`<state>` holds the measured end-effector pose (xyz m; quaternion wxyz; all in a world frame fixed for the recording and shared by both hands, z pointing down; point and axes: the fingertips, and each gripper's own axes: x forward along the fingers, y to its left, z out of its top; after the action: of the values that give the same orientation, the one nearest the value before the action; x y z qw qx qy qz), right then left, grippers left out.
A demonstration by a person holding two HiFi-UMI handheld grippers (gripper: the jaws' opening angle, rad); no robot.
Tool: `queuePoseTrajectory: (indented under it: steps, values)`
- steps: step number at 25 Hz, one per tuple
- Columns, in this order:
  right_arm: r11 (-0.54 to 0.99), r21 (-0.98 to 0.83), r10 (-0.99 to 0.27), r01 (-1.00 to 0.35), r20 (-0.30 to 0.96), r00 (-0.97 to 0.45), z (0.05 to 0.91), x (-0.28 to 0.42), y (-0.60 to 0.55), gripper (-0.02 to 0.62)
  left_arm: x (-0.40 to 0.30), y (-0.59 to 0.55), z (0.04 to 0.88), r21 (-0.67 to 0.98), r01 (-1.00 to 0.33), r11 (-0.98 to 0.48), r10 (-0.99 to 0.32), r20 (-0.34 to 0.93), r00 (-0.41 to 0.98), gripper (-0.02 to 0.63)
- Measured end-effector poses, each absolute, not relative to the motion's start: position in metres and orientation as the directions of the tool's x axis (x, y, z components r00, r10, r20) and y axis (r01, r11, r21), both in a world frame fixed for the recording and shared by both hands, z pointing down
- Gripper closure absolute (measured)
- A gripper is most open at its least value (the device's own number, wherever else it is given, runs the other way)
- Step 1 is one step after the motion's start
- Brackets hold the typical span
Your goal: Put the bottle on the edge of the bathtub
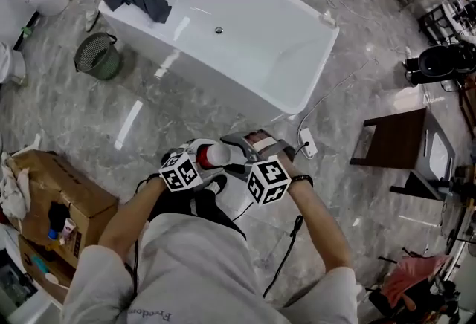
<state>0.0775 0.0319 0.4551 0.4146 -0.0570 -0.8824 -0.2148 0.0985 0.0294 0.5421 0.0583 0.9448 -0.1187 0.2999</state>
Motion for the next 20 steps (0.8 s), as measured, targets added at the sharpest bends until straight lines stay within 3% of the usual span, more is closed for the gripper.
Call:
queuePoseTrajectory:
  steps: [5,12,20]
  values:
    - [0.852,0.311,-0.026,0.421,0.829,-0.558,0.476,0.062,0.023,0.275,0.105,0.024,0.553,0.056,-0.157,-0.986,-0.096,0.581,0.808,0.275]
    - [0.819,0.262,0.015,0.510,0.880,-0.475,0.486,0.049,0.017,0.285,0.105,0.012,0.551,0.060,-0.071,-0.996,-0.024,0.573,0.819,0.275]
    - [0.839,0.228,0.021,0.494,0.894,-0.448,0.508,0.033,0.004,0.304,0.088,-0.003,0.570,0.051,-0.048,-0.998,-0.010,0.569,0.822,0.268]
